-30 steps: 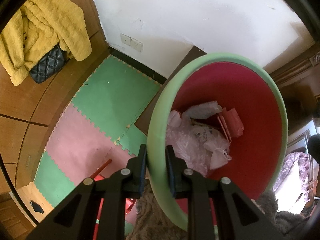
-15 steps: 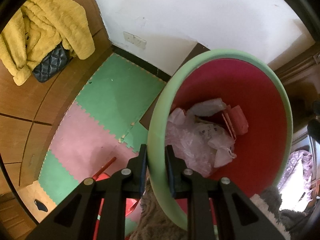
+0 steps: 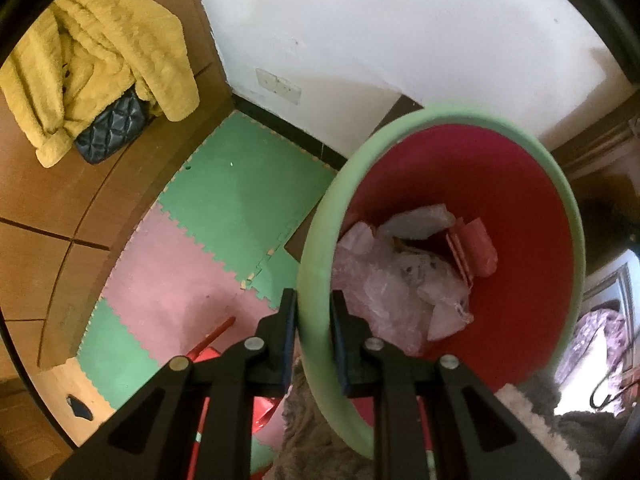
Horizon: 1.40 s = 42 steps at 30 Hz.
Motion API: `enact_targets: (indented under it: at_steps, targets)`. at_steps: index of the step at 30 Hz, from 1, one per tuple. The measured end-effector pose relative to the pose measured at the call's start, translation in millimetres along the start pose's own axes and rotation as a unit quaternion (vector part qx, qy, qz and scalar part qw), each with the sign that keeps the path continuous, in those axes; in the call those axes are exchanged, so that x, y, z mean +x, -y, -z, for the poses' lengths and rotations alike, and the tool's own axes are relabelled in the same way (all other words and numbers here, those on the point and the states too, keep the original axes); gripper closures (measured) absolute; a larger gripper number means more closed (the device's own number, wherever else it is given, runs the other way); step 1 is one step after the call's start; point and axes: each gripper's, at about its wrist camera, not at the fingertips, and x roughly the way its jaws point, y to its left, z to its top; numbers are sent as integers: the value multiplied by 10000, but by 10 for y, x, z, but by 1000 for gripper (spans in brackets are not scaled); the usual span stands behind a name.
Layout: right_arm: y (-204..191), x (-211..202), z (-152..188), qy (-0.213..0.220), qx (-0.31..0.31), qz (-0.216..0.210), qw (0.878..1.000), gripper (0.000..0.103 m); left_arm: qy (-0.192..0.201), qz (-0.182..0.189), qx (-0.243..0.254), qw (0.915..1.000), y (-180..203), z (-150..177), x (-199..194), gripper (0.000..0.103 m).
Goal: Collect trash
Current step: 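Move the open right tool back to the white shuttlecock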
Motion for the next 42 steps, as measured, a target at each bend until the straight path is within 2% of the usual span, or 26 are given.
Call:
enact_targets:
  at_steps: [4, 9, 12, 16, 19, 23, 28, 31, 36, 38, 42]
  targets:
    - [268, 113, -62, -48, 362, 266, 9990, 22, 71, 190, -323, 9993, -103, 11, -43, 87]
    - [545, 228, -131, -35, 792, 176, 9967, 22, 152, 154, -349, 9992, -82, -7, -104, 87]
    - [708, 301, -141, -32, 947, 255, 9952, 22, 206, 331, -468, 9981, -119, 19, -126, 87]
    - [991, 495, -111, -122, 1147, 504, 9920, 22, 275, 344, -429, 9981, -117, 23, -142, 87]
    - [1168, 644, -77, -254, 1352, 518, 9891, 22, 316, 328, -337, 9984, -50, 6, -130, 87]
    - [1434, 893, -14, -634, 1547, 862, 9821, 22, 451, 214, -91, 9987, 82, -40, -153, 87]
    - [1683, 1051, 39, -894, 1877, 709, 9756, 22, 569, 257, 26, 9980, 162, -103, -155, 87]
    - [1712, 1125, 25, -904, 1843, 716, 9761, 22, 575, 251, 37, 9980, 148, -144, -122, 87]
    - [1678, 1415, 21, -1021, 1799, 417, 9775, 21, 486, 297, -81, 9983, 94, -203, -38, 87]
    - [1646, 1542, 4, -868, 1715, 206, 9811, 21, 431, 301, -106, 9986, 86, -204, 5, 87]
    - [1616, 1814, -68, -768, 1456, 193, 9862, 24, 378, 267, -112, 9989, 107, -200, 58, 87]
